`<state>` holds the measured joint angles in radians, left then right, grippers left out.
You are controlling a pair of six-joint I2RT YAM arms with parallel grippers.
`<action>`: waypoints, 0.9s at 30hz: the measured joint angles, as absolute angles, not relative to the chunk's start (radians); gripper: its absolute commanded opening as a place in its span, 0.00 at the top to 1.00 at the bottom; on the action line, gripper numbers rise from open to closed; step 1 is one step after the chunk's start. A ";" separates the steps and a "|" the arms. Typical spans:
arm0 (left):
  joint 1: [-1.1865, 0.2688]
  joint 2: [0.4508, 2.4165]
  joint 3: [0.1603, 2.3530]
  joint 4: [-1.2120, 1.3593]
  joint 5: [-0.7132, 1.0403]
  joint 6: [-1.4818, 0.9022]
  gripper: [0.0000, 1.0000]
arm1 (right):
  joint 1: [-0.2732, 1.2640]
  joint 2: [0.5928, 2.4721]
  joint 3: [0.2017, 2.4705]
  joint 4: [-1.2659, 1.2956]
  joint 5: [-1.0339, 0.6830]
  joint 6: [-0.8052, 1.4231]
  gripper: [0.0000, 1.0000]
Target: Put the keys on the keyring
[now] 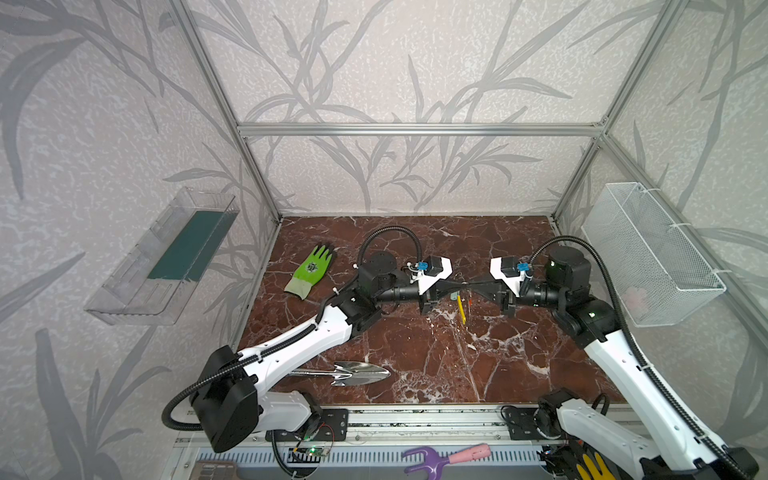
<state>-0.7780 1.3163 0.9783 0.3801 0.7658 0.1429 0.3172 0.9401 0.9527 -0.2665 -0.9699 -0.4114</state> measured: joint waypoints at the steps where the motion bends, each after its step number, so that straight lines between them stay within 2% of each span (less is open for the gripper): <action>1: -0.778 1.316 0.979 0.377 0.765 0.146 1.00 | 0.317 0.940 0.953 -0.267 -0.970 -0.412 0.98; 7: -0.778 1.316 0.984 0.358 0.765 0.168 1.00 | 0.318 0.940 0.953 -0.274 -0.969 -0.412 1.00; 10: -0.779 1.316 0.996 0.324 0.757 0.197 0.79 | 0.318 0.940 0.955 -0.284 -0.961 -0.412 1.00; 11: -0.779 1.315 1.002 0.302 0.749 0.215 0.74 | 0.318 0.940 0.963 -0.305 -0.951 -0.414 1.00; 13: -0.780 1.310 1.017 0.240 0.727 0.259 0.70 | 0.320 0.944 0.991 -0.353 -0.926 -0.424 1.00; 19: -0.786 1.291 1.136 -0.015 0.638 0.459 0.69 | 0.325 0.990 1.133 -0.556 -0.823 -0.482 1.00; 27: -0.828 1.287 1.230 -0.179 0.546 0.636 0.70 | 0.367 1.062 1.217 -0.752 -0.712 -0.530 1.00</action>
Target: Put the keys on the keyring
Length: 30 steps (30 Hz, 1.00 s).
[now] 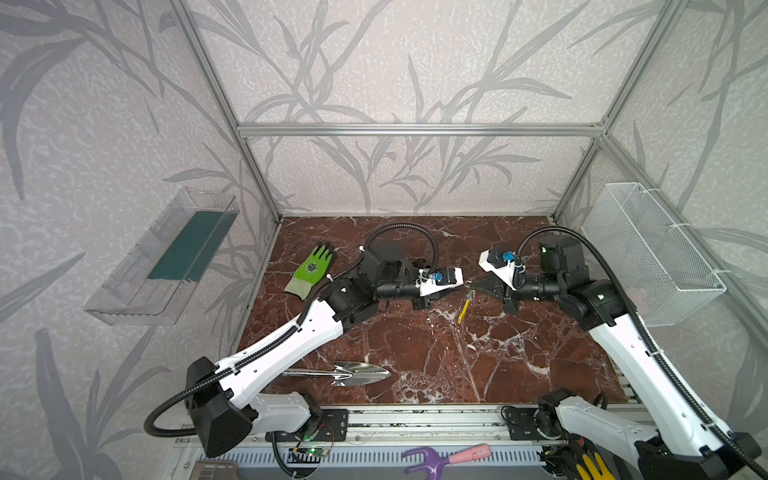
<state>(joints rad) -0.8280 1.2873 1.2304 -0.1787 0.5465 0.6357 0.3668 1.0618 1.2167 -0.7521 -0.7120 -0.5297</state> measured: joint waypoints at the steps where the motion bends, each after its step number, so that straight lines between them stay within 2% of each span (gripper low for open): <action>1: -0.833 1.291 1.238 -0.187 0.541 0.649 0.70 | 0.371 1.065 1.219 -0.762 -0.707 -0.530 1.00; 14: -0.873 1.372 1.277 -0.225 0.471 0.717 0.72 | 0.414 1.073 1.248 -0.809 -0.681 -0.544 1.00; 30: -0.877 1.375 1.277 -0.212 0.474 0.696 1.00 | 0.426 1.073 1.248 -0.790 -0.661 -0.539 1.00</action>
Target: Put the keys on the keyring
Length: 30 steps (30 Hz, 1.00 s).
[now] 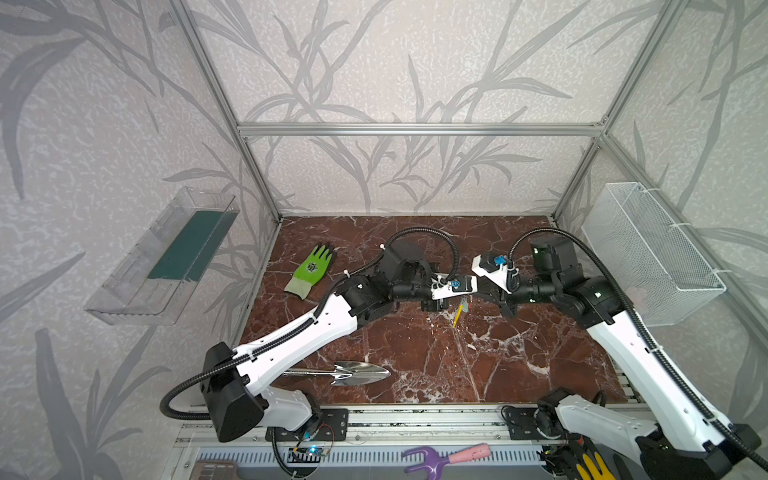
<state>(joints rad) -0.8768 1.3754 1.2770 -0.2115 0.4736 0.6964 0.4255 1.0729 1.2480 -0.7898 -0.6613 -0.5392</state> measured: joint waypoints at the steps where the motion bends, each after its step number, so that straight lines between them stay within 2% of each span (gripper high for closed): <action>1: -0.876 1.375 1.277 -0.210 0.474 0.695 1.00 | 0.426 1.073 1.248 -0.787 -0.659 -0.539 1.00; 3: -0.876 1.375 1.277 -0.205 0.472 0.686 1.00 | 0.426 1.071 1.247 -0.781 -0.651 -0.535 0.85; 5: -0.876 1.375 1.277 -0.201 0.473 0.678 1.00 | 0.426 1.060 1.237 -0.756 -0.634 -0.524 0.76; 9: -0.875 1.376 1.267 -0.168 0.471 0.652 1.00 | 0.423 1.005 1.185 -0.694 -0.597 -0.500 0.66; 17: -0.852 1.361 1.223 -0.064 0.470 0.555 1.00 | 0.407 0.921 1.087 -0.593 -0.557 -0.415 0.63; 30: -0.842 1.342 1.175 0.084 0.477 0.426 1.00 | 0.407 0.947 1.042 -0.429 -0.594 -0.312 0.63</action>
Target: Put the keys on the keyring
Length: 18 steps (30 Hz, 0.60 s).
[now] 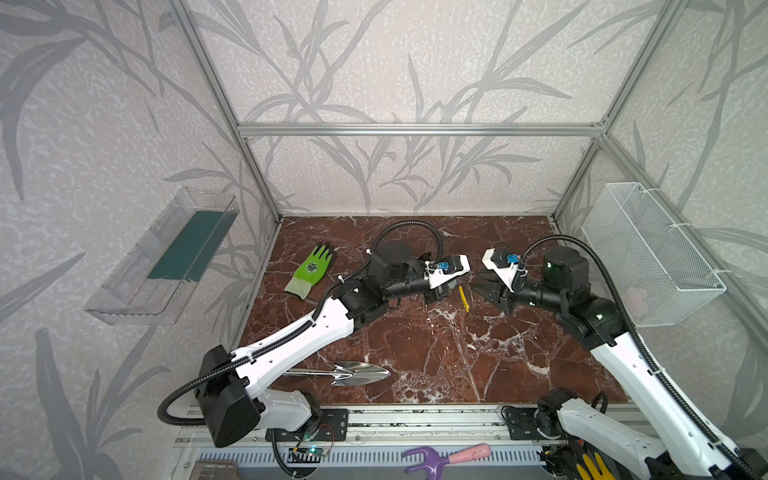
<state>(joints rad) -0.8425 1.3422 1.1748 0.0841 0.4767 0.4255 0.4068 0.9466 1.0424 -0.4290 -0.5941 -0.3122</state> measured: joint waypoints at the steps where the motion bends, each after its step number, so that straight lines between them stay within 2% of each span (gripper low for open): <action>1: -0.842 1.342 1.171 0.093 0.477 0.417 1.00 | 0.407 0.952 1.042 -0.419 -0.599 -0.307 0.63; 4: -0.842 1.342 1.161 0.118 0.476 0.395 1.00 | 0.407 0.965 1.042 -0.400 -0.607 -0.298 0.66; 9: -0.841 1.341 1.154 0.158 0.476 0.363 1.00 | 0.407 0.968 1.042 -0.387 -0.611 -0.295 0.80; 18: -0.830 1.338 1.135 0.229 0.483 0.302 1.00 | 0.407 0.968 1.038 -0.379 -0.602 -0.300 0.97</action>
